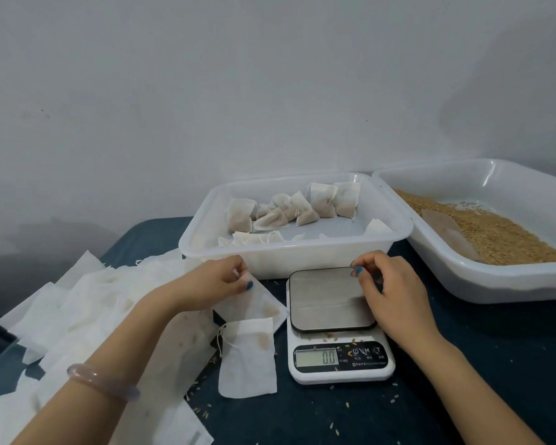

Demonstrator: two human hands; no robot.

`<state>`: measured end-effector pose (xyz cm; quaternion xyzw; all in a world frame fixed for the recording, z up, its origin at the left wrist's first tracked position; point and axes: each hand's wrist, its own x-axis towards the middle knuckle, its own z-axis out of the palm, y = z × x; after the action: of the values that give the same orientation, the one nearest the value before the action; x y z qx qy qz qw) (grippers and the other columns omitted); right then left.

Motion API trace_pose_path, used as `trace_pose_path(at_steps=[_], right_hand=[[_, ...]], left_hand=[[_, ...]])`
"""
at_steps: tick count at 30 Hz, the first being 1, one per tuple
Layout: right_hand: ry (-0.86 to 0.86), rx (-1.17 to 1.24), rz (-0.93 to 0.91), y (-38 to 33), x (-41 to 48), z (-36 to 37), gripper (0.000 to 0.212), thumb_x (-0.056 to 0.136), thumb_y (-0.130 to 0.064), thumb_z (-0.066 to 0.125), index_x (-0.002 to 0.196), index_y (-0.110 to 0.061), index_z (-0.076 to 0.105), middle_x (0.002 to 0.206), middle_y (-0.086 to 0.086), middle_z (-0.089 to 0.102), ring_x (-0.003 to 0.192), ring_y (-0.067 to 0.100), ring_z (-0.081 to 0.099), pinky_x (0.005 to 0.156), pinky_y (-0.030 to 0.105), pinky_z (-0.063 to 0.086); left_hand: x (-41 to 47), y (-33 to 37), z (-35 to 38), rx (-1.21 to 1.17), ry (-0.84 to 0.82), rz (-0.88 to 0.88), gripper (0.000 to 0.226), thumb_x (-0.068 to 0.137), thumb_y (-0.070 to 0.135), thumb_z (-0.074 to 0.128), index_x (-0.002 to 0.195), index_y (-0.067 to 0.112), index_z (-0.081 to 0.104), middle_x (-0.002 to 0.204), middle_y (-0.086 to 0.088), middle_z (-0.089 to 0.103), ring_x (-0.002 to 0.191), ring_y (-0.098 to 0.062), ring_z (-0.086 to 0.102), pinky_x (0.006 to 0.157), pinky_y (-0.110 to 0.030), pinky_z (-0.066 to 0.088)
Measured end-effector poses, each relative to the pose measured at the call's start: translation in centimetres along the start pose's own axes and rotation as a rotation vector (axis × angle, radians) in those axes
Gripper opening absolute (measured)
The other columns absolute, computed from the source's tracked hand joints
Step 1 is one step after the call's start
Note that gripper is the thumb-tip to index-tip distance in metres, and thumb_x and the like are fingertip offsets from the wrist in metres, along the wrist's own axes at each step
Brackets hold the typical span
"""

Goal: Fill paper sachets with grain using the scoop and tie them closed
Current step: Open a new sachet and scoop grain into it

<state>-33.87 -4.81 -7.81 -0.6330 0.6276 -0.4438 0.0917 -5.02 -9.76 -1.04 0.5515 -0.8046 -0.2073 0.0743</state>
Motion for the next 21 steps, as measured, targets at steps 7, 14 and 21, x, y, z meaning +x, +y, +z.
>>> trace_pose_path(at_steps=[7,14,21], right_hand=[[-0.009,-0.013,-0.009,-0.1,0.0,0.2,0.013,0.093,-0.026,0.058,0.097,-0.039,0.060,0.091,-0.017,0.053,0.085,-0.003,0.052,0.066,0.013,0.035],[-0.059,0.101,-0.017,-0.5,0.1,0.1,0.016,0.094,-0.022,0.060,0.099,-0.036,0.065,0.089,-0.018,0.064,0.088,0.001,0.057,0.074,0.023,0.044],[-0.242,0.499,-0.032,-2.5,-0.2,-0.3,0.015,0.095,-0.033,0.057,0.103,-0.033,0.070,0.090,-0.016,0.074,0.082,-0.002,0.065,0.068,0.013,0.046]], left_hand=[[-1.8,-0.4,-1.4,-0.110,0.194,-0.027,0.017,0.101,0.038,0.048,0.088,0.028,0.047,0.055,0.018,0.059,0.050,-0.002,0.044,0.051,-0.017,0.033],[-2.3,0.9,1.1,-0.700,0.305,-0.101,0.023,0.105,0.033,0.037,0.100,0.023,0.057,0.084,-0.003,0.056,0.070,-0.014,0.056,0.062,-0.032,0.048],[-0.3,6.5,4.7,-1.525,0.216,-0.002,0.033,0.104,0.017,0.032,0.111,0.008,0.063,0.101,-0.008,0.076,0.087,-0.021,0.074,0.061,-0.031,0.058]])
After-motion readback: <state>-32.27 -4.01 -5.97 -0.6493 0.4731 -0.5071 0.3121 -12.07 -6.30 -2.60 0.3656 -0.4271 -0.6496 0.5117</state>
